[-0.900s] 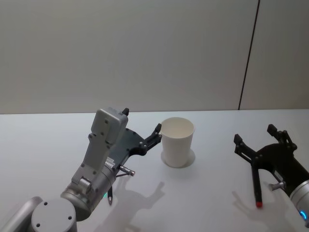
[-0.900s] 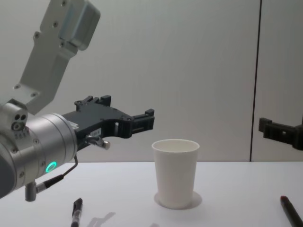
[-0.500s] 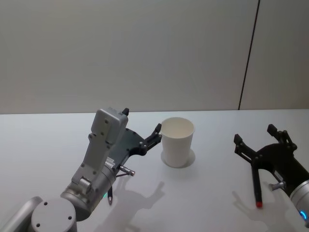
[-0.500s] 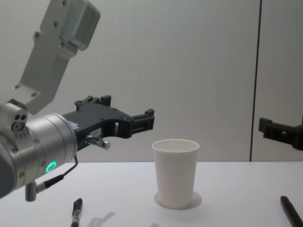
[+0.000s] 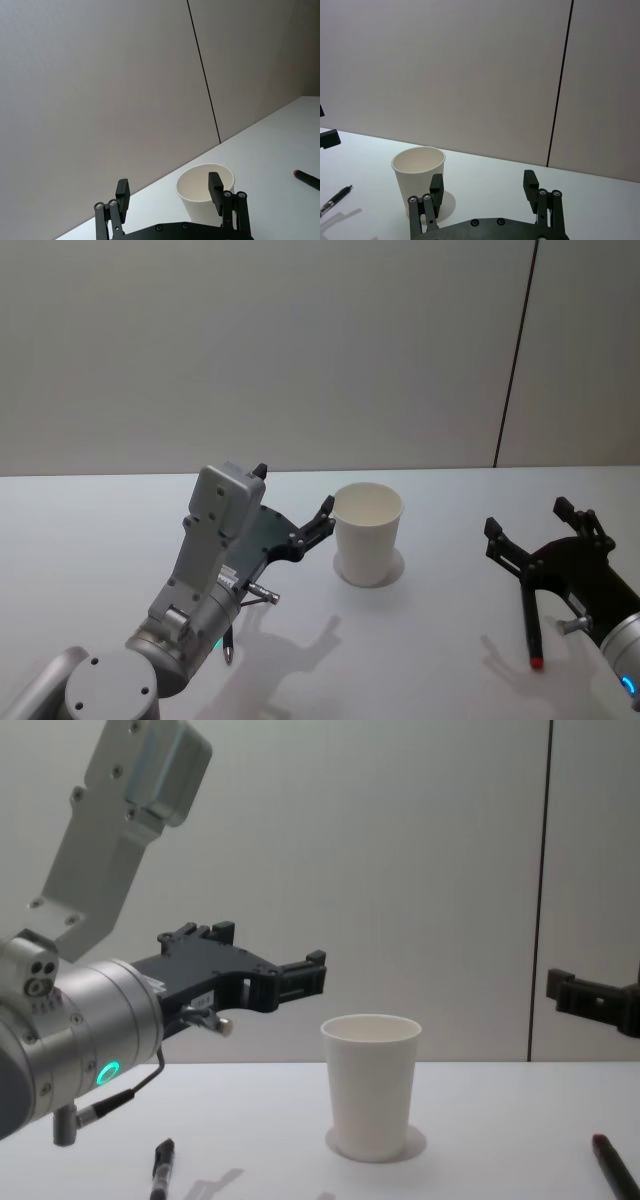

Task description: Place the pen into the pen holder.

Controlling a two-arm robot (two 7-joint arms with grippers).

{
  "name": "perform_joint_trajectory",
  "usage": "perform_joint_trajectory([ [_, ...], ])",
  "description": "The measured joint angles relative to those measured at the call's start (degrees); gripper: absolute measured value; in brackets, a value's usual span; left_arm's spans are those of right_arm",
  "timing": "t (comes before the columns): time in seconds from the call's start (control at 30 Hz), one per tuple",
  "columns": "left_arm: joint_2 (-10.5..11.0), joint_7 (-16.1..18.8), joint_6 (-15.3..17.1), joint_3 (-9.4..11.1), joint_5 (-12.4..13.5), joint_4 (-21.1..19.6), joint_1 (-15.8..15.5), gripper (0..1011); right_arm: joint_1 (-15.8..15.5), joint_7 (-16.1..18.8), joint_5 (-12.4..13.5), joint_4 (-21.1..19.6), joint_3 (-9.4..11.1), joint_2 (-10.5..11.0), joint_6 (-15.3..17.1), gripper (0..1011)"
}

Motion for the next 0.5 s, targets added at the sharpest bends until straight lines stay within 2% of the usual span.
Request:
perform_joint_trajectory([
  [0.23,0.0,0.0,0.0,0.0,0.0,0.0,0.0,1004,0.3,0.0,-0.1,-0.3,0.0,-0.3,1.0,1001],
  [0.5,0.0,0.0,0.0,0.0,0.0,0.0,0.0,1004,0.8,-0.9,0.3,-1.7,-0.1,-0.9,5.0,1001],
])
